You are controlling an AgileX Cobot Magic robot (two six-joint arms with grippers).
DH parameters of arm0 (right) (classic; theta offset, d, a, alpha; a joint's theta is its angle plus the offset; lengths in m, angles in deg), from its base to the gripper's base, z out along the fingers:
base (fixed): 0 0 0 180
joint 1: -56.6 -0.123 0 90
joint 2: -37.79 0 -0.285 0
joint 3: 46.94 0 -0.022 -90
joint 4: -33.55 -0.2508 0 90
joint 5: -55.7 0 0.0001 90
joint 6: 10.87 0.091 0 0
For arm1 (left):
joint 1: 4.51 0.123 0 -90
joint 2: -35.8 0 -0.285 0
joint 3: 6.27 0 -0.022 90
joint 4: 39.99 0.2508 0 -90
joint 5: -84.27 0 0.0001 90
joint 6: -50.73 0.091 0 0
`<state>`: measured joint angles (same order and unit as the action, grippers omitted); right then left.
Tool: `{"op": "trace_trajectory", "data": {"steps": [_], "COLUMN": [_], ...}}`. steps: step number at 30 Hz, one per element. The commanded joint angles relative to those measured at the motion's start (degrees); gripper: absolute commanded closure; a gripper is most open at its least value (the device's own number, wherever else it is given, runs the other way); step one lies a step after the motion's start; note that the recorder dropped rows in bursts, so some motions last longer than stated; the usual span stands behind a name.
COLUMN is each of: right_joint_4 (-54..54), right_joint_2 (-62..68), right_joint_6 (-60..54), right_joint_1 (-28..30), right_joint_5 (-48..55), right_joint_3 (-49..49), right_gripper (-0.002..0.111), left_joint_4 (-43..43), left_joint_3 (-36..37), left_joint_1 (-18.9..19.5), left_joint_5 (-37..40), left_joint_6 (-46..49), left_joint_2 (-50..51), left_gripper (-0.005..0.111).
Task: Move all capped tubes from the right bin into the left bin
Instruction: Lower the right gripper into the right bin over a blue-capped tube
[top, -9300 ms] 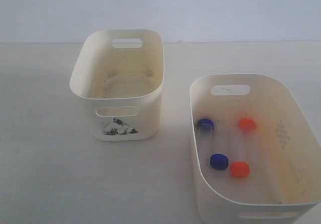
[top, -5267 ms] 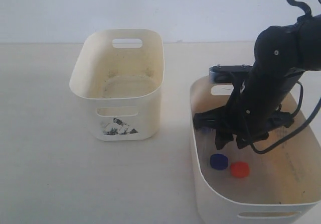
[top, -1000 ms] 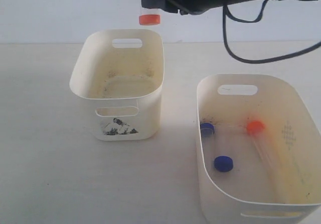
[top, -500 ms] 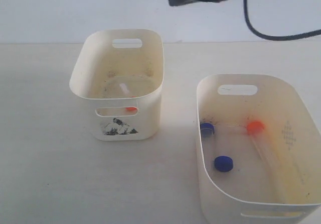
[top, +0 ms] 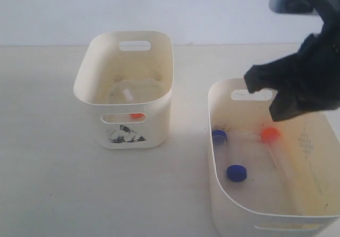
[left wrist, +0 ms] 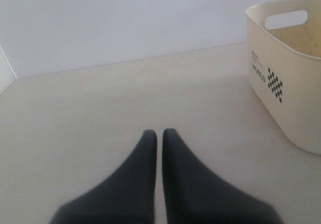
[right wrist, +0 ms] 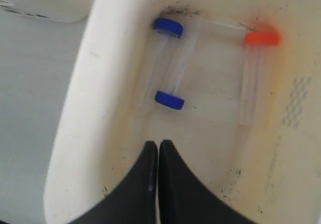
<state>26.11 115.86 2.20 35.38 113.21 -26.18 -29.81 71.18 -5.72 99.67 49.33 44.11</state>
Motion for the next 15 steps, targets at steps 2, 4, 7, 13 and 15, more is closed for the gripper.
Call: {"op": "trace_trajectory", "data": {"steps": [2, 4, 7, 13, 15], "right_joint_4": [0.7, 0.8, 1.1, 2.6, 2.6], "right_joint_2": [0.6, 3.7, 9.3, 17.2, 17.8], "right_joint_6": [11.6, 12.3, 12.3, 12.9, 12.9], "right_joint_1": [0.1, 0.1, 0.1, 0.1, 0.1], "right_joint_5": [-12.4, -13.3, -16.6, -18.7, -20.4], "right_joint_3": [10.0, 10.0, 10.0, 10.0, 10.0], "right_gripper": [0.109, 0.109, 0.109, 0.109, 0.109], "left_joint_4": [-0.1, -0.1, -0.1, -0.1, -0.1], "left_joint_3": [-0.2, -0.2, -0.2, -0.2, -0.2], "left_joint_1": [0.1, 0.1, 0.1, 0.1, 0.1], "left_joint_5": [-0.4, -0.4, -0.4, -0.4, -0.4], "left_joint_6": [-0.7, -0.7, -0.7, -0.7, -0.7], "left_joint_2": [-0.1, -0.1, -0.1, -0.1, -0.1], "left_gripper": [0.102, 0.102, 0.102, 0.102, 0.102]}}
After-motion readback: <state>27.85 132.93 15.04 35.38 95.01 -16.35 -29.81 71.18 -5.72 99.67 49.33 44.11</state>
